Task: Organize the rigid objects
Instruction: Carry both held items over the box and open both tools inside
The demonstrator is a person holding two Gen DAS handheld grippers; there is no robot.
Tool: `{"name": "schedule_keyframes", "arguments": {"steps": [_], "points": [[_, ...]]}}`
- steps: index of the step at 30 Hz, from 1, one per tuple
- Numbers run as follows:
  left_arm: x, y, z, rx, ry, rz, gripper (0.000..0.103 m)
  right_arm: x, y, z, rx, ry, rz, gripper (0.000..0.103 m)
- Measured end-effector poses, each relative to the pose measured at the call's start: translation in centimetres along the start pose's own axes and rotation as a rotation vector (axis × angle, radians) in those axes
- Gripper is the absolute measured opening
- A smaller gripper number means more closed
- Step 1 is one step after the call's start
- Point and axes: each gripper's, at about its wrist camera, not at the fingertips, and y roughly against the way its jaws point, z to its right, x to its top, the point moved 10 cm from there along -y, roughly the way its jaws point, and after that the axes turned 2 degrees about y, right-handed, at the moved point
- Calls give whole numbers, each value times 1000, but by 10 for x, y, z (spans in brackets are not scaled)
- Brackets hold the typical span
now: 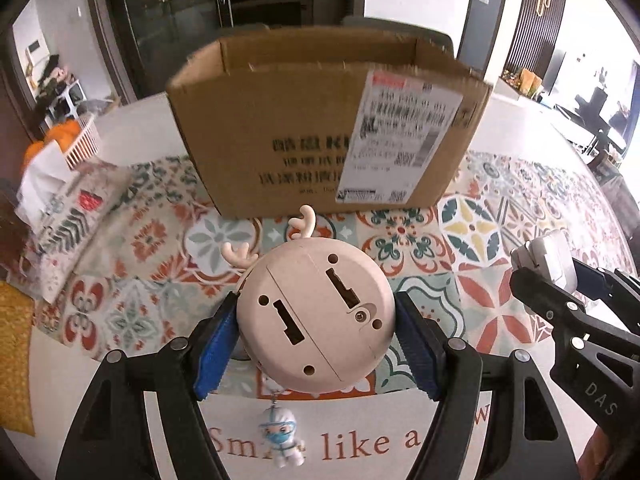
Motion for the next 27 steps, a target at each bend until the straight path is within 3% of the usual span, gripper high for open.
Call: {"name": "schedule_keyframes", "arguments": {"steps": [27], "points": [[70, 104, -53, 5, -8, 210, 74, 75, 83, -56, -1, 57, 186, 47]]}}
